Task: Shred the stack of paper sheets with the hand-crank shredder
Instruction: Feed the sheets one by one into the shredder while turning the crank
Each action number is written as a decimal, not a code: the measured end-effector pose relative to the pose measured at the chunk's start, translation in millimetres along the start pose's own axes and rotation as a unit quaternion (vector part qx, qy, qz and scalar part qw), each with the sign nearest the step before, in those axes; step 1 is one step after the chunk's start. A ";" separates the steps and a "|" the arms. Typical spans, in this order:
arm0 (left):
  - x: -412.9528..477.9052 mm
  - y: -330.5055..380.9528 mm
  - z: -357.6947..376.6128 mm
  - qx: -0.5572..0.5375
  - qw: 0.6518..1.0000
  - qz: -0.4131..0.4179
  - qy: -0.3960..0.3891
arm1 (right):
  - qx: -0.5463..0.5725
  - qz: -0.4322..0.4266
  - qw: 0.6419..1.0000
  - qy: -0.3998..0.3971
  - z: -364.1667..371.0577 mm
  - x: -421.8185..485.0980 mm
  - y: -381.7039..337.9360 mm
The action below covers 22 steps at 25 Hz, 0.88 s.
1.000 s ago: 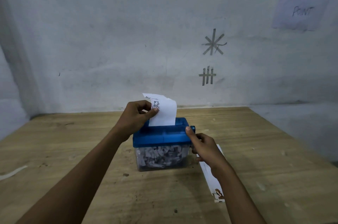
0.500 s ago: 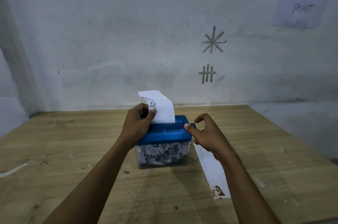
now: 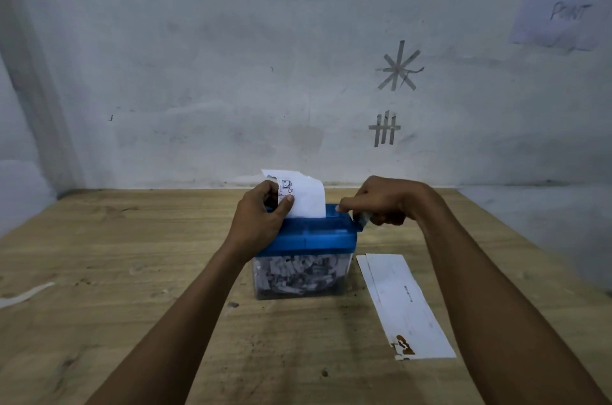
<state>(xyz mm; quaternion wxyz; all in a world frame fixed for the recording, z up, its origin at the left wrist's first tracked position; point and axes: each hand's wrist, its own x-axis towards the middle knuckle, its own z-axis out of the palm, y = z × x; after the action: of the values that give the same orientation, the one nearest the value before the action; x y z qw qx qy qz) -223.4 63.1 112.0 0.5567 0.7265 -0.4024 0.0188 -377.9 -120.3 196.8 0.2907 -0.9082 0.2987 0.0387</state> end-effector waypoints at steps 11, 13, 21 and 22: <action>0.2 -7.5 1.3 0.020 1.000 -0.001 -0.002 | 0.324 -0.180 0.922 0.114 42.5 4.7 53.4; -0.3 -8.3 1.6 0.017 1.000 -0.002 -0.003 | 0.345 -0.129 0.921 0.126 46.5 18.1 46.3; -2.1 -5.4 0.7 0.130 0.990 -0.015 -0.056 | 0.651 0.120 0.750 -0.016 111.5 39.3 56.4; -2.9 -4.7 0.8 0.194 0.978 -0.013 -0.072 | 0.629 0.108 0.770 0.004 118.4 36.2 56.8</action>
<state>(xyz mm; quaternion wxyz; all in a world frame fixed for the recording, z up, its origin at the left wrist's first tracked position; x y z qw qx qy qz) -222.9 64.4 106.7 0.3750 0.8251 -0.4210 0.0370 -368.1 -111.0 61.2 0.7896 -0.4843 0.3535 -0.1304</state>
